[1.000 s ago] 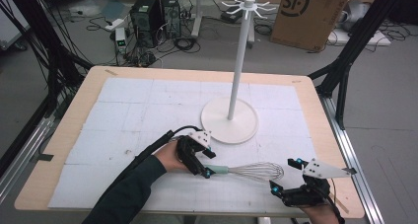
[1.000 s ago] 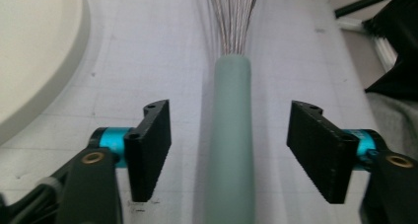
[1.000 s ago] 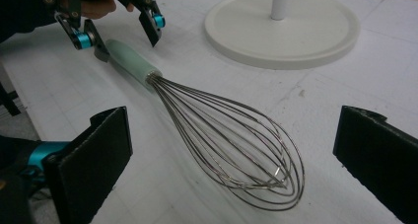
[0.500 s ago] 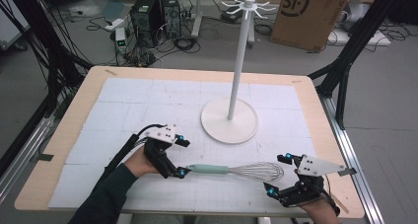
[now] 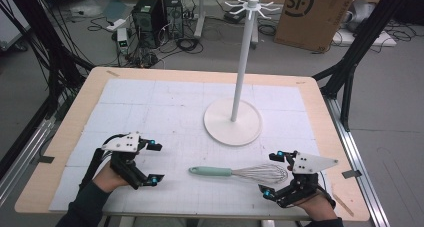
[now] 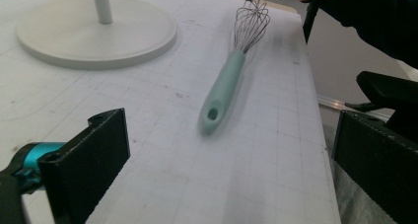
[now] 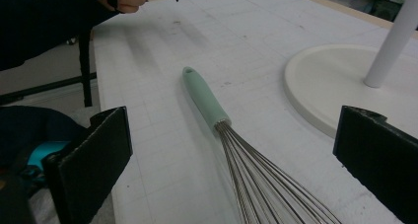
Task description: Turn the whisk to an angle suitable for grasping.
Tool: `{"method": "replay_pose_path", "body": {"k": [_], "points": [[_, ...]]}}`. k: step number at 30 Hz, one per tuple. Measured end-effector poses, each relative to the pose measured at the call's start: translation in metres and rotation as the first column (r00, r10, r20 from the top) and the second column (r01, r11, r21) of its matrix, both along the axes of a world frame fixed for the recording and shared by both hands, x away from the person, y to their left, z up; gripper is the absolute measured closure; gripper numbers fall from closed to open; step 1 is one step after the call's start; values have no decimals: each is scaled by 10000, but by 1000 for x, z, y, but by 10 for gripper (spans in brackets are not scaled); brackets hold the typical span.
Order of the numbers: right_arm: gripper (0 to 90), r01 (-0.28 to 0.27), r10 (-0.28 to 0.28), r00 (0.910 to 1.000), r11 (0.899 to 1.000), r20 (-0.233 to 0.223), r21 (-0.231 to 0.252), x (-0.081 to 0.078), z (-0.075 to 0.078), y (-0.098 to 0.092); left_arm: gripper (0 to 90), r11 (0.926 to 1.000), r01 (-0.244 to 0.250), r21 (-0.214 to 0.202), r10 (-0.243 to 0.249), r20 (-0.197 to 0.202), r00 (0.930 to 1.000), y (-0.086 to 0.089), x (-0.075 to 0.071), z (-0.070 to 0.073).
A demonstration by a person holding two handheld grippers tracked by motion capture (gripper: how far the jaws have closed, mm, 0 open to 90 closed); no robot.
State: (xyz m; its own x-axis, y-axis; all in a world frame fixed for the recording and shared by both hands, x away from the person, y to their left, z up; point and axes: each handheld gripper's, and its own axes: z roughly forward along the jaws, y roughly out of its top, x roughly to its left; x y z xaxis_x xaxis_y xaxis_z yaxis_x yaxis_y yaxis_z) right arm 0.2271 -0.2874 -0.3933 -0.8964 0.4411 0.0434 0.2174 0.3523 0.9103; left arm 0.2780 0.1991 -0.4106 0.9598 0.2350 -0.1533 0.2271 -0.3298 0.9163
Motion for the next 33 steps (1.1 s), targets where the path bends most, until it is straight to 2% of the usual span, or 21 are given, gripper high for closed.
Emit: {"method": "replay_pose_path", "body": {"k": [1,5,10,15,19,24,33], "points": [[0,-108,108,9999,9999,42,-66,2,1,3,17,9997,-177,-146,178,54,9998,10,-5,-1],[0,-249,249,9997,9995,-4,-206,5,3,7,17,9979,-552,-350,557,133,9984,28,-14,-4],[0,-398,395,9992,9983,-65,-432,6,5,10,17,9938,-1010,-458,1019,180,9946,47,-20,-9],[0,-324,319,9994,9981,-98,-532,8,4,11,17,9871,-1419,-746,1435,174,9895,61,-23,-7],[0,-201,196,9998,9979,-88,-615,8,4,11,17,9828,-1756,-570,1765,107,9842,67,-21,-6],[0,-112,100,9998,9977,-184,-670,8,5,12,17,9808,-1843,-630,1854,124,9826,70,-20,-6],[0,-234,231,9997,9959,-42,-878,7,12,21,17,9873,-1510,-501,1514,48,9885,68,-22,-8]]}}
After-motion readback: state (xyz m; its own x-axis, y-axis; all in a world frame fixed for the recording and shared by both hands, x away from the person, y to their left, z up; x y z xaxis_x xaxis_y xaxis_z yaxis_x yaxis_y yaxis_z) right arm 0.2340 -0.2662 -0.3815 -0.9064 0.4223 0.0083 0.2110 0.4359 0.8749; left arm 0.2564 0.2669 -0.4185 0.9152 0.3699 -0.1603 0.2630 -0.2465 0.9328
